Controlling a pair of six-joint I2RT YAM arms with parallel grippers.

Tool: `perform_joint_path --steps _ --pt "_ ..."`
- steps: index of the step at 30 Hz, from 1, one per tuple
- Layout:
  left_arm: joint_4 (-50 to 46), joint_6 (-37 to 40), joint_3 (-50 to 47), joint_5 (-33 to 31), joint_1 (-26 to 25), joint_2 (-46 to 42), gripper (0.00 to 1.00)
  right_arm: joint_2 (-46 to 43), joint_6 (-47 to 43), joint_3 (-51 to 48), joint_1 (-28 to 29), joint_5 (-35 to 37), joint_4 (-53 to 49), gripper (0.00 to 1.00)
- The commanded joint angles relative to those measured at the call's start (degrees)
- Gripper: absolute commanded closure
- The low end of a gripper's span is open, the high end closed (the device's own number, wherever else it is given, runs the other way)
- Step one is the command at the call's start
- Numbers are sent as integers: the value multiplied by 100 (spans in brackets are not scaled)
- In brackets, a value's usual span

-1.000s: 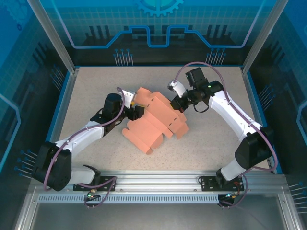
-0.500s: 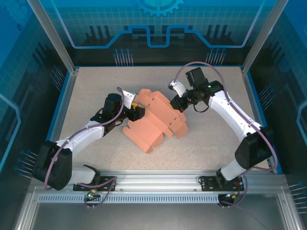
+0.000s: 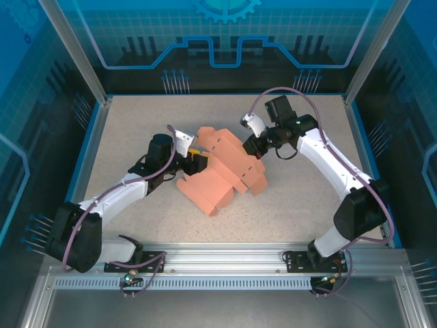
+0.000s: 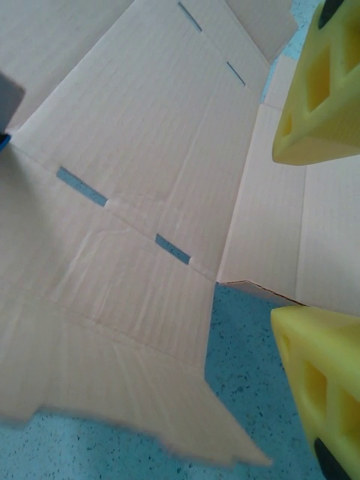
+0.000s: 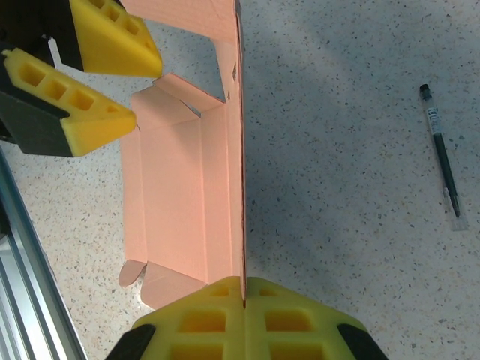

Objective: Fold the paper box

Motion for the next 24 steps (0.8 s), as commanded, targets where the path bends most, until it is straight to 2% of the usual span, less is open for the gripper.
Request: perform_joint_path --steps 1,8,11,16,20,24 --pt "104 -130 -178 271 14 -278 46 71 96 217 -83 -151 29 100" --pt "-59 -39 -6 795 14 -100 45 81 143 192 -88 -283 108 100" --pt "-279 19 150 798 -19 124 45 69 158 165 -88 -352 149 100" --pt "-131 46 8 415 -29 -82 45 60 141 170 -114 -292 101 100" --pt "57 288 -178 -259 -29 -455 42 68 141 161 -123 -341 91 100" --pt "26 679 -53 -818 5 -381 38 119 158 156 -123 -384 119 100"
